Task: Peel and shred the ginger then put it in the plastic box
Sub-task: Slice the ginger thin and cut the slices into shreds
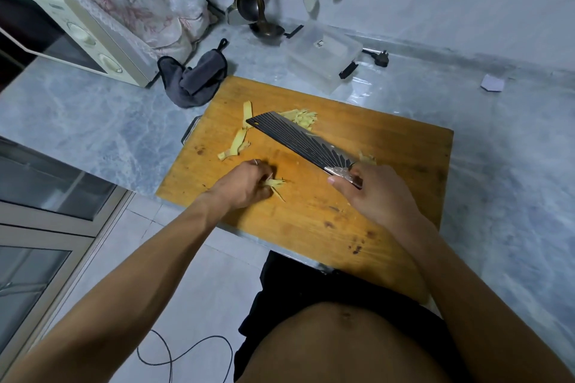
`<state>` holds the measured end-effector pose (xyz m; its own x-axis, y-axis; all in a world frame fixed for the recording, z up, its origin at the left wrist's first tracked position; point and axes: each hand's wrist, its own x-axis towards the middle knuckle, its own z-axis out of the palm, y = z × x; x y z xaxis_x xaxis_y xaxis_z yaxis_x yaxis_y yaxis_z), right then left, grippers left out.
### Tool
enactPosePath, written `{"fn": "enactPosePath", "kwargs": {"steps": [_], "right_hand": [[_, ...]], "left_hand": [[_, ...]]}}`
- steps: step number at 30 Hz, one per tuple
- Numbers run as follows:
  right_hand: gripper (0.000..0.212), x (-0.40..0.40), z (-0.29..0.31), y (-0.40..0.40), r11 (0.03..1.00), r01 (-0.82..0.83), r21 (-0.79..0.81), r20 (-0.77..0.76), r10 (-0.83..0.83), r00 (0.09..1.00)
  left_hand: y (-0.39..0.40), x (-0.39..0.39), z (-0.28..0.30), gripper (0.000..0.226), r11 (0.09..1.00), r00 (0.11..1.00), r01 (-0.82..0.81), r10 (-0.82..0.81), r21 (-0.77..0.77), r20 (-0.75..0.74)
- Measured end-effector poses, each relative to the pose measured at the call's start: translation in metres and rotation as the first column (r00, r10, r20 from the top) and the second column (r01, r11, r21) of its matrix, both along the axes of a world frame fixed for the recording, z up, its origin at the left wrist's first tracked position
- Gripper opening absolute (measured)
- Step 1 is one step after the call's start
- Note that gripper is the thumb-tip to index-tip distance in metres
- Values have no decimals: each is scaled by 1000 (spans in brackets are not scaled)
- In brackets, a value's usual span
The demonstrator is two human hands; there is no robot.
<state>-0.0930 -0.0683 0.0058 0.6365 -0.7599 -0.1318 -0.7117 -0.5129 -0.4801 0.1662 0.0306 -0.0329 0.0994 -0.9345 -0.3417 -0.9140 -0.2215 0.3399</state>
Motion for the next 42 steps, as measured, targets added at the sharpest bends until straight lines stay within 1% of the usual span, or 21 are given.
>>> {"fn": "enactPosePath", "kwargs": {"steps": [2, 4, 6, 8, 10, 13, 15, 16, 18, 19, 20, 22, 23, 27, 28, 30, 32, 33, 37, 40, 42], "right_hand": [[54, 3, 4, -7, 1000, -1, 0, 21, 1, 1000], [56, 5, 10, -14, 1000, -3, 11, 46, 3, 999], [56, 8, 15, -21, 999, -3, 43, 85, 0, 996], [55, 11, 18, -29, 996, 10, 83, 126, -21, 992], [56, 14, 20, -36, 989, 42, 141, 154, -64, 986], [60, 18, 24, -44, 977, 65, 205, 204, -107, 973], [64, 19, 27, -46, 965, 66, 255, 226, -126, 966], [65, 20, 27, -46, 957, 64, 283, 231, -133, 964], [65, 21, 26, -46, 936, 55, 348, 246, -148, 958], [64, 21, 24, -46, 919, 53, 392, 256, -164, 953], [62, 21, 22, -45, 898, 50, 437, 265, -181, 947], [61, 22, 19, -42, 855, 38, 518, 283, -212, 935], [60, 22, 18, -39, 825, 38, 565, 290, -241, 926], [60, 24, 14, -29, 657, 48, 753, 287, -392, 874], [60, 26, 12, -28, 619, 52, 784, 280, -427, 860], [61, 29, 10, -25, 568, 70, 820, 261, -481, 837], [61, 31, 8, -23, 553, 79, 829, 256, -501, 827], [61, 31, 8, -22, 554, 79, 829, 256, -501, 826], [61, 28, 10, -20, 569, 61, 820, 268, -476, 837], [61, 25, 13, -22, 597, 64, 800, 271, -455, 848], [61, 23, 16, -24, 618, 69, 783, 279, -448, 850]], "left_hand": [[-4, -1, -2, 13, 997, 996, -74, 72, -37, -42], [-9, 1, -5, 13, 971, 966, -225, 212, -82, -151], [-17, 1, -5, 14, 895, 877, -427, 374, -130, -302], [-29, 0, -3, 13, 809, 780, -566, 465, -156, -418], [-46, 1, 2, 17, 760, 708, -635, 499, -140, -500], [-68, 5, 2, 15, 696, 550, -717, 524, -44, -650], [-78, 6, 1, 27, 684, 502, -729, 554, 20, -665], [-80, 6, 2, 28, 684, 491, -728, 555, 33, -671], [-79, 3, 5, 21, 667, 464, -744, 552, 34, -693], [-76, 3, 7, 18, 664, 464, -747, 542, 19, -701], [-70, 3, 8, 17, 673, 504, -739, 522, -29, -688], [-54, 2, 8, 14, 724, 647, -673, 478, -152, -594], [-44, 1, 7, 12, 744, 691, -643, 465, -178, -553], [-6, -4, -4, 5, 812, 778, -561, 449, -163, -439], [1, -4, -7, 8, 843, 819, -507, 408, -177, -402], [14, -2, -14, 22, 926, 911, -325, 250, -194, -328], [21, 0, -19, 32, 976, 951, -145, 93, -160, -296], [21, 0, -21, 33, 984, 955, -99, 54, -145, -292], [7, 4, -19, 14, 986, 961, -38, -9, -165, -276], [-12, 6, -17, 7, 987, 983, -2, -28, -163, -181], [-27, 6, -18, 7, 982, 994, -19, -2, -187, -112]]}}
